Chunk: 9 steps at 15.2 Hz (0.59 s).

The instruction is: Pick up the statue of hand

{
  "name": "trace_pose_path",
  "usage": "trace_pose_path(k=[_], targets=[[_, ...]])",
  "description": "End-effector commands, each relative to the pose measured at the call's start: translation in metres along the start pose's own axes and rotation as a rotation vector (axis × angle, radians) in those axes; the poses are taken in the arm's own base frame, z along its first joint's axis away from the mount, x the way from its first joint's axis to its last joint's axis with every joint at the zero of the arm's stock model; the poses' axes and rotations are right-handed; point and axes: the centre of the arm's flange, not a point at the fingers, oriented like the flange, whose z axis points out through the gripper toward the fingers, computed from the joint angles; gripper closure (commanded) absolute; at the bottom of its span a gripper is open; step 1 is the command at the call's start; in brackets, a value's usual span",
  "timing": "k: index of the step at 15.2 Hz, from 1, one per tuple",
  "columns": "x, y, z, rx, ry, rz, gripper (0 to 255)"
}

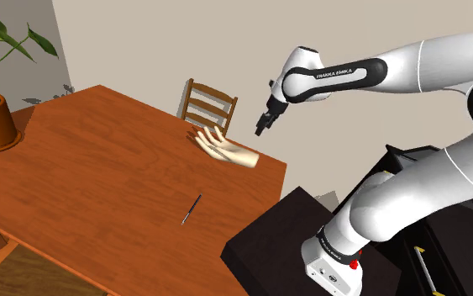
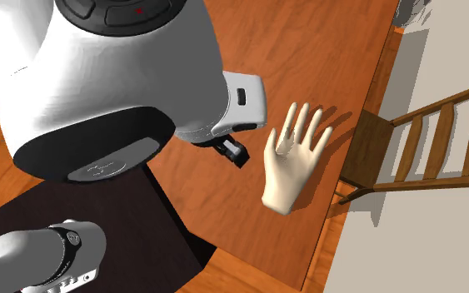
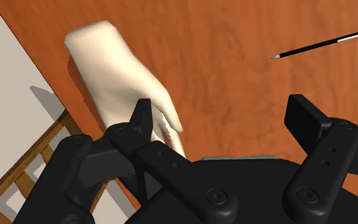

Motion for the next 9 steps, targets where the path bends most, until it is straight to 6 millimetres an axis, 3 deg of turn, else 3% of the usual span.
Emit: trace_pose_path(k=[1, 9], targets=[[0.011, 0.01, 0.024, 0.011, 0.008, -0.037, 0], [0.064, 0.045, 0.11, 0.062, 0.034, -0.173, 0]])
